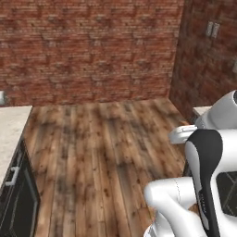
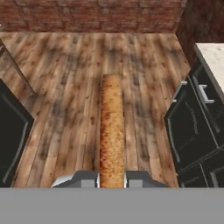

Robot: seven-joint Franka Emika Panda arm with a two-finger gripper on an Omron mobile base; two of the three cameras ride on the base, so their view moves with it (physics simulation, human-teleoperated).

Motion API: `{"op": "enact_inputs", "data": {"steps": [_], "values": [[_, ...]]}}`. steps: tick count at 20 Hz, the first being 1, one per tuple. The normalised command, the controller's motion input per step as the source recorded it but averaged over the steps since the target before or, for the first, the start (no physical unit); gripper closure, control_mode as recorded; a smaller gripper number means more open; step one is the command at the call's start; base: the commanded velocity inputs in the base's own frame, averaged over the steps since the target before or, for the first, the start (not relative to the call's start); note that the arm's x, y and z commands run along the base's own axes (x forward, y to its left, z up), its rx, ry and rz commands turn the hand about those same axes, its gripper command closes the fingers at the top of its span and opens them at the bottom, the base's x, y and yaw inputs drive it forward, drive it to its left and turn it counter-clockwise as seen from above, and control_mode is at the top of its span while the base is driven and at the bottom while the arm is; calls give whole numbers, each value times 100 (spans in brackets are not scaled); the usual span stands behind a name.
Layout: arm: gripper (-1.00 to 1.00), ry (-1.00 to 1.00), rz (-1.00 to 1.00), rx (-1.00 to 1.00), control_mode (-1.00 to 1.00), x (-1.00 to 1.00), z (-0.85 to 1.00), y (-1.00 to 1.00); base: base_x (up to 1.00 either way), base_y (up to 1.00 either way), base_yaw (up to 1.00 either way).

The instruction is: Start the toaster. Once the lever pops up, take the bread to the plate on the dining counter.

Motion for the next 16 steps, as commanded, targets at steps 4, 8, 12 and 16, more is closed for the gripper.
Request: {"op": "enact_inputs", "data": {"steps": [4, 8, 12, 16], "values": [[100, 0, 0, 0, 100, 0, 0, 0, 100, -35, 12], [100, 0, 0, 0, 100, 0, 0, 0, 100, 0, 4], [100, 0, 0, 0, 100, 0, 0, 0, 100, 0, 1], [100, 0, 0, 0, 100, 0, 0, 0, 100, 0, 7]]}}
